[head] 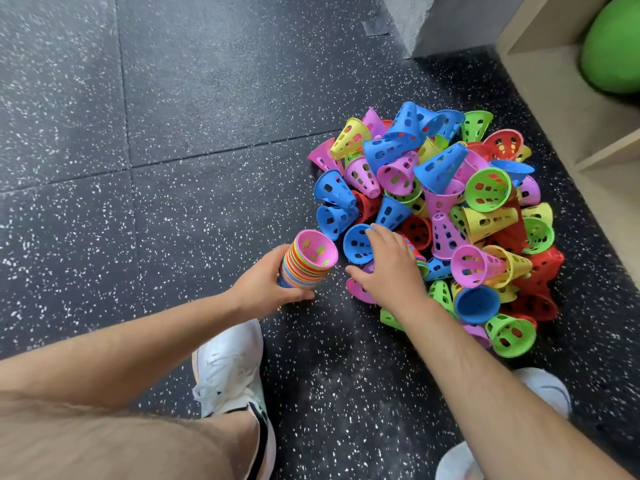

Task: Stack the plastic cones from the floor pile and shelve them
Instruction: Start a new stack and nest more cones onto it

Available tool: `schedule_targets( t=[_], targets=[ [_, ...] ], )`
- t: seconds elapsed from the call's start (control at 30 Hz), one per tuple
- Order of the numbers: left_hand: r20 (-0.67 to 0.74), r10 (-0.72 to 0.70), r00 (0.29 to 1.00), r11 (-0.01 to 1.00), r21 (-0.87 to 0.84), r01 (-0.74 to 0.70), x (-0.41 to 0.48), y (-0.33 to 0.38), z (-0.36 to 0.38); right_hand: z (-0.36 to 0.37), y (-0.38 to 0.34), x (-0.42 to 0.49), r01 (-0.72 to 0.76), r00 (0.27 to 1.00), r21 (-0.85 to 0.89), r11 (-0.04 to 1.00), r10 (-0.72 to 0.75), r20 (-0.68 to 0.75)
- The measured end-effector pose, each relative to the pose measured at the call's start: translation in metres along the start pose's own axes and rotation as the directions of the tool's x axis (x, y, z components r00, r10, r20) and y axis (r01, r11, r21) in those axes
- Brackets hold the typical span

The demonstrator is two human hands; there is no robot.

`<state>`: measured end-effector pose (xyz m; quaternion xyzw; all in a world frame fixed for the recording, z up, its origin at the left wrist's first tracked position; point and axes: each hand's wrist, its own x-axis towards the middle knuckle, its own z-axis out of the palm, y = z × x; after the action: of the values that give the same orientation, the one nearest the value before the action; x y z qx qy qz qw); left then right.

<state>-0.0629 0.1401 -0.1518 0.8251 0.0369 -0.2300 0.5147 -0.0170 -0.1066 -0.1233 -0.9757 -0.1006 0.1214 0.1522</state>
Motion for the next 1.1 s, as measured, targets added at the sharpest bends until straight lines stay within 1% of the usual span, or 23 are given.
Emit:
schedule_targets(
  t=[0.1,0.17,0.2,0.27,0.33,0.4,0.47,0.6,0.7,0.77,0.8,0.87,0.93,1.03,1.1],
  targets=[
    [0.006,0.001,1.000,1.000,-0.005,-0.001,-0.001,-0.003,0.000,-0.009,-0.001,0.002,-0.011,0.988,0.153,0.988,0.034,-0.153],
    [0.004,0.005,1.000,1.000,-0.004,-0.005,-0.001,-0.004,0.001,-0.016,-0.003,0.001,0.007,0.959,0.277,0.961,0.072,-0.274],
    [0.005,0.006,1.000,1.000,-0.004,-0.006,0.000,-0.004,0.001,-0.021,-0.006,0.001,0.009,0.945,0.342,0.940,0.104,-0.311],
    [0.005,0.005,1.000,1.000,-0.003,-0.005,0.000,-0.004,0.001,-0.030,-0.013,0.001,-0.002,0.931,0.451,0.892,0.166,-0.324],
    [0.006,0.005,1.000,1.000,-0.003,-0.005,0.000,-0.003,0.001,-0.037,-0.018,0.003,0.025,0.930,0.499,0.866,0.163,-0.329],
    [0.005,0.004,1.000,1.000,-0.015,-0.004,0.000,-0.002,0.001,-0.040,-0.024,0.005,0.071,0.943,0.494,0.867,0.102,-0.316],
    [0.005,0.004,1.000,1.000,-0.022,-0.004,0.000,-0.001,0.001,-0.038,-0.030,0.007,0.095,0.961,0.479,0.873,0.044,-0.272],
    [0.010,0.005,1.000,0.999,-0.050,-0.004,0.000,0.000,0.001,-0.023,-0.040,0.005,0.164,0.975,0.415,0.895,-0.083,-0.205],
    [-0.002,-0.008,1.000,0.998,-0.063,0.007,0.001,-0.003,0.001,-0.007,-0.044,-0.002,0.160,0.987,0.349,0.923,-0.149,-0.059],
    [-0.008,-0.011,1.000,0.998,-0.064,0.010,0.002,-0.004,0.000,0.002,-0.046,-0.006,0.127,0.988,0.349,0.928,-0.148,0.035],
    [-0.009,-0.013,1.000,0.997,-0.073,0.012,0.003,-0.004,0.000,0.005,-0.046,-0.007,0.111,0.989,0.366,0.924,-0.140,0.053],
    [-0.013,-0.017,1.000,0.996,-0.085,0.015,0.005,-0.003,-0.002,0.005,-0.045,-0.003,0.093,0.990,0.382,0.919,-0.127,0.066],
    [-0.025,-0.016,1.000,0.997,-0.082,0.014,0.008,-0.001,-0.004,0.002,-0.044,0.005,0.111,0.987,0.371,0.922,-0.145,0.065],
    [-0.070,-0.022,0.997,0.996,-0.091,0.015,0.017,0.004,-0.012,-0.005,-0.044,0.023,0.130,0.990,0.398,0.908,-0.139,-0.005],
    [-0.102,-0.024,0.994,0.996,-0.085,0.015,0.025,0.007,-0.017,-0.009,-0.043,0.042,0.137,0.990,0.379,0.915,-0.120,-0.070]
  ],
)
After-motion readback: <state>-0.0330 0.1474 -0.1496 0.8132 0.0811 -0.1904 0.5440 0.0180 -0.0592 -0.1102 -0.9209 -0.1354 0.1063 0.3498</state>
